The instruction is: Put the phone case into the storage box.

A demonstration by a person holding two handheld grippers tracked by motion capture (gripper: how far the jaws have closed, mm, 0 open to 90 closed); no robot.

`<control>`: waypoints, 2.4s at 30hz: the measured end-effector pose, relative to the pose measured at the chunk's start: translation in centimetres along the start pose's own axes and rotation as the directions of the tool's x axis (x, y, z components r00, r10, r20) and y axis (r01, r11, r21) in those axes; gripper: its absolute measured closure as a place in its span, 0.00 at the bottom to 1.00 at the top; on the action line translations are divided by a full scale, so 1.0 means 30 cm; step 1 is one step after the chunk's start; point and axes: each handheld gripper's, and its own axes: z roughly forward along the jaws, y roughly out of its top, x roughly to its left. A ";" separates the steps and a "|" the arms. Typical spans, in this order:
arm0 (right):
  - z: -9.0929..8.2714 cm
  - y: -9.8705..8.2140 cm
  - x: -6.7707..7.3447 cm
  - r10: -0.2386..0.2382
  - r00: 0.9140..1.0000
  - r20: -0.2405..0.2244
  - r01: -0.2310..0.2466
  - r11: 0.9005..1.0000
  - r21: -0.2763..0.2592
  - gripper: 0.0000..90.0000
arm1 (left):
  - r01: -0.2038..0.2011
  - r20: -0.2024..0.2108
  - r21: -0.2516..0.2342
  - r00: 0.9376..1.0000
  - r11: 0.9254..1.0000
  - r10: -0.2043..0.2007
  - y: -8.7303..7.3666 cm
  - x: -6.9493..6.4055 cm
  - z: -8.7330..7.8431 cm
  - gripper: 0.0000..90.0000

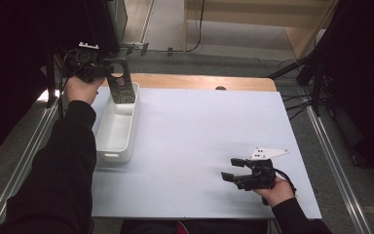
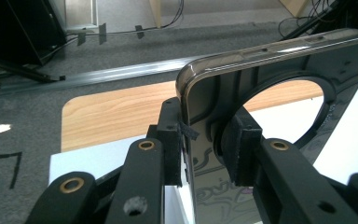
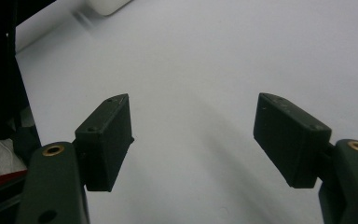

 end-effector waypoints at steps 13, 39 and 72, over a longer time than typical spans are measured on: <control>0.001 0.000 -0.002 0.001 1.000 0.000 -0.001 1.000 -0.001 0.30 | -0.013 -0.014 -0.007 1.000 1.000 0.013 -0.012 0.009 0.039 0.78; 0.006 -0.001 -0.003 0.000 1.000 -0.005 -0.001 1.000 -0.002 0.30 | 0.009 -0.038 0.001 0.999 1.000 -0.009 -0.063 0.020 0.122 0.78; 0.004 -0.001 -0.004 0.004 1.000 -0.008 -0.004 1.000 -0.006 0.30 | 0.076 0.031 0.036 0.997 0.996 -0.077 -0.062 0.033 0.149 0.48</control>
